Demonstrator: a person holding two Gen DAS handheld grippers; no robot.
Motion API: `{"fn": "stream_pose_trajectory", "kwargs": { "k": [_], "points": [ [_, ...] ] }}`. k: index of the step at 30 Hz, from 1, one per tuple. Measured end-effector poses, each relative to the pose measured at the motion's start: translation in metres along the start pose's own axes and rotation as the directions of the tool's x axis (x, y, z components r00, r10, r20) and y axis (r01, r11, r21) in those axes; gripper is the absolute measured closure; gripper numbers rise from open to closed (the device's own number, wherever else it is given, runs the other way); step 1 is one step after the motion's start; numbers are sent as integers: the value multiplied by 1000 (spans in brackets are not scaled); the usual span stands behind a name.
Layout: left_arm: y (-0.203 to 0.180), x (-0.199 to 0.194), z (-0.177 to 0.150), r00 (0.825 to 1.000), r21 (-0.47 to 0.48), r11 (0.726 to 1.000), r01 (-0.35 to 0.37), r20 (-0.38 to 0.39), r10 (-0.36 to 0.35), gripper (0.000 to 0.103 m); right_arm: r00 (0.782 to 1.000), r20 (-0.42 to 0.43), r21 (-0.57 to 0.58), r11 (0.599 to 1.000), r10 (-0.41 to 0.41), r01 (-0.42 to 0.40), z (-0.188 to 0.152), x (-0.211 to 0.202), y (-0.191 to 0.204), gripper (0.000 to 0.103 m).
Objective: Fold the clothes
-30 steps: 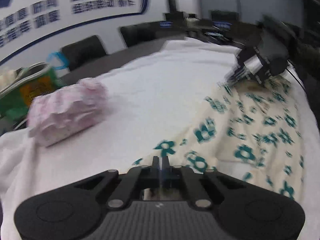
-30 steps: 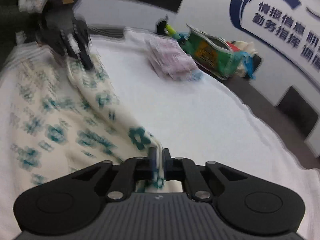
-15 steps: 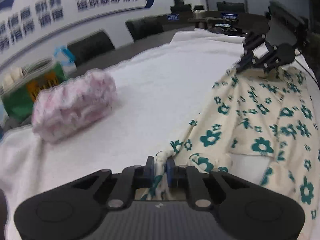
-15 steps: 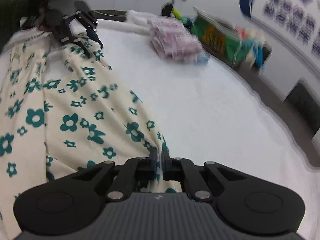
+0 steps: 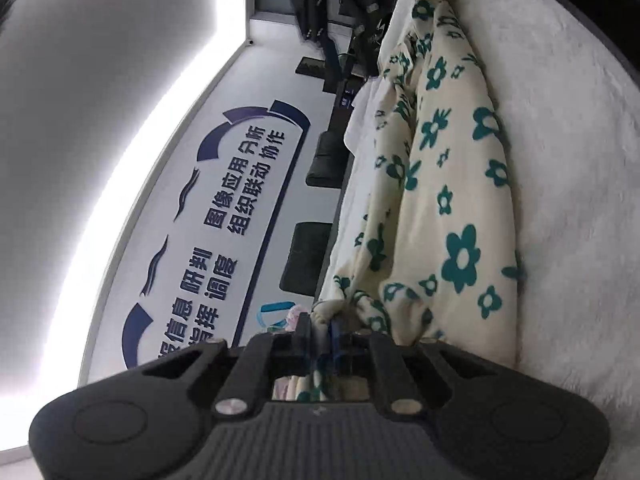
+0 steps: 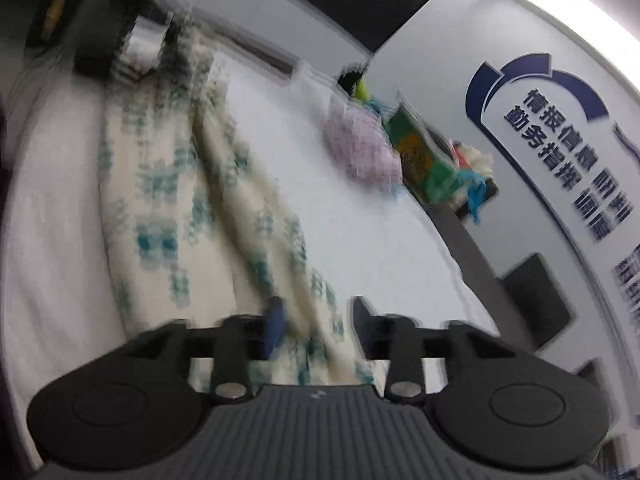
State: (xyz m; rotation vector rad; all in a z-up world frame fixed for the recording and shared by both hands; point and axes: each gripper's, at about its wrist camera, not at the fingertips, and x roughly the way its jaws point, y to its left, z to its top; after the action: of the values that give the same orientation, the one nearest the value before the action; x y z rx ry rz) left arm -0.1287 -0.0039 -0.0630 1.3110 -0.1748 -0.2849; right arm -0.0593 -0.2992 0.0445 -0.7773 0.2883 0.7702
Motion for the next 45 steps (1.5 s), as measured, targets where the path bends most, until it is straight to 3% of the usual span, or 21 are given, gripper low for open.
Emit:
{"fn": "stream_pose_trajectory", "kwargs": {
  "k": [3, 5, 6, 10, 13, 16, 18, 20, 23, 24, 25, 26, 27, 28, 30, 32, 35, 36, 38, 42, 45],
  "points": [
    [0, -2, -3, 1000, 2, 1000, 13, 1, -13, 94, 990, 45, 57, 989, 137, -140, 17, 33, -9, 54],
    [3, 1, -5, 999, -16, 999, 30, -21, -30, 93, 979, -24, 80, 977, 201, -198, 19, 67, -8, 79],
    [7, 2, -5, 998, -40, 998, 46, -46, -48, 91, 977, -50, 71, 977, 205, -202, 17, 72, -4, 102],
    [32, 1, -15, 970, -246, 958, 145, -157, -187, 91, 979, -103, 50, 984, 177, -173, 8, 62, 12, 103],
    [52, -6, -29, 937, -398, 895, 200, -188, -293, 92, 982, -122, 46, 990, 140, -136, 2, 43, 23, 102],
    [90, -19, -43, 902, -565, 773, 290, -108, -418, 88, 986, -103, 21, 991, 130, -129, 5, 30, 33, 98],
    [117, -24, -56, 893, -623, 713, 321, -52, -448, 59, 988, -26, 66, 986, 153, -151, 18, 25, 23, 97],
    [137, -19, -61, 879, -651, 665, 365, 7, -476, 40, 982, 59, 119, 975, 180, -185, 33, 24, 13, 96],
    [148, 13, -65, 849, -651, 618, 440, 77, -523, 39, 964, 112, 155, 954, 240, -255, 60, 56, 16, 82],
    [143, 27, -67, 829, -663, 594, 456, 75, -554, 40, 959, 118, 163, 948, 256, -273, 70, 70, 19, 65],
    [139, 39, -68, 805, -674, 569, 471, 65, -589, 45, 954, 124, 172, 941, 273, -291, 79, 84, 22, 63],
    [134, 50, -69, 786, -681, 555, 477, 49, -616, 70, 955, 97, 166, 942, 279, -292, 87, 100, 28, 64],
    [128, 55, -70, 788, -674, 580, 457, 5, -615, 97, 957, 61, 157, 944, 283, -289, 93, 117, 35, 76],
    [123, 58, -70, 794, -665, 608, 434, -37, -607, 96, 963, 43, 147, 951, 268, -271, 97, 126, 40, 102],
    [121, 47, -67, 836, -634, 690, 350, -121, -536, 97, 980, 29, 113, 973, 197, -200, 101, 133, 51, 102],
    [113, 35, -63, 853, -581, 763, 281, -213, -476, 97, 996, 40, 55, 995, 80, -82, 103, 130, 63, 102],
    [90, 17, -56, 840, -552, 778, 300, -234, -490, 98, 995, -8, -48, 994, 101, -101, 98, 134, 94, 102],
    [87, 10, -55, 849, -542, 789, 290, -235, -474, 98, 996, -11, -93, 992, 89, -90, 96, 132, 102, 102],
    [92, 2, -58, 849, -574, 769, 282, -225, -479, 97, 997, -8, -143, 986, 82, -83, 93, 126, 108, 100],
    [110, -11, -68, 857, -630, 728, 271, -187, -480, 85, 981, 49, 59, 980, 188, -190, 109, 113, 71, 98],
    [134, -19, -76, 870, -734, 642, 223, -146, -470, 76, 962, 144, 270, 926, 232, -264, 129, 114, 56, 98]
  ]
}}
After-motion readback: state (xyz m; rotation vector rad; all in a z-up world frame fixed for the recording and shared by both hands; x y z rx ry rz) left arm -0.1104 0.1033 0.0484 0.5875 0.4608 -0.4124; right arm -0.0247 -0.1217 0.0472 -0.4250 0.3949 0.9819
